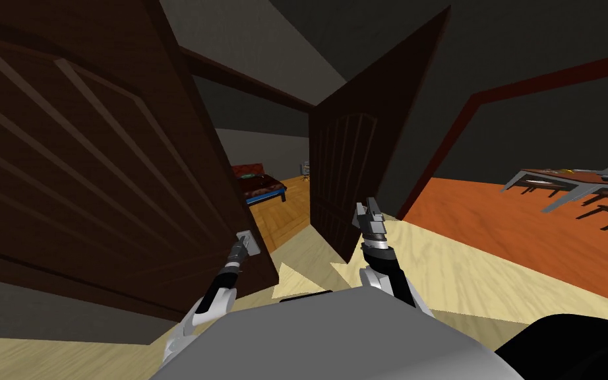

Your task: Pull the door open

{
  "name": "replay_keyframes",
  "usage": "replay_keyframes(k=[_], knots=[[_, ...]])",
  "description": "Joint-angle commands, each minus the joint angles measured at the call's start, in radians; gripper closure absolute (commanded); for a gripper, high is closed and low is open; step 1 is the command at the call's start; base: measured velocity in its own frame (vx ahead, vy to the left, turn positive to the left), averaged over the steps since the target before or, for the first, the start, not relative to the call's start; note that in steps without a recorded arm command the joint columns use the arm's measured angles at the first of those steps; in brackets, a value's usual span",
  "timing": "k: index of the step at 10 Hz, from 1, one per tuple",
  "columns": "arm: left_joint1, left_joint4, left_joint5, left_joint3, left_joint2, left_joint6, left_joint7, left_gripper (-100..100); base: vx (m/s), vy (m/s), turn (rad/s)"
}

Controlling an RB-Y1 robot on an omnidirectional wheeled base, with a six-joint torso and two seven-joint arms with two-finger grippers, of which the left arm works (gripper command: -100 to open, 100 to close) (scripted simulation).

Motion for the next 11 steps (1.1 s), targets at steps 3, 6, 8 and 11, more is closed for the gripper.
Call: replay_keyframes(k=[3,6,8,11], knots=[[0.031,-0.02,0.009,-0.03,0.043,-0.03,0.026,100,-0.217,0.087,-0.154],[0.058,-0.037,0.017,-0.057,0.079,-0.054,0.048,100,-0.201,0.059,-0.116],[0.073,-0.046,0.021,-0.07,0.097,-0.066,0.059,100,-0.212,0.047,-0.097],[0.095,-0.054,0.025,-0.092,0.118,-0.082,0.072,100,-0.134,0.045,-0.08]])
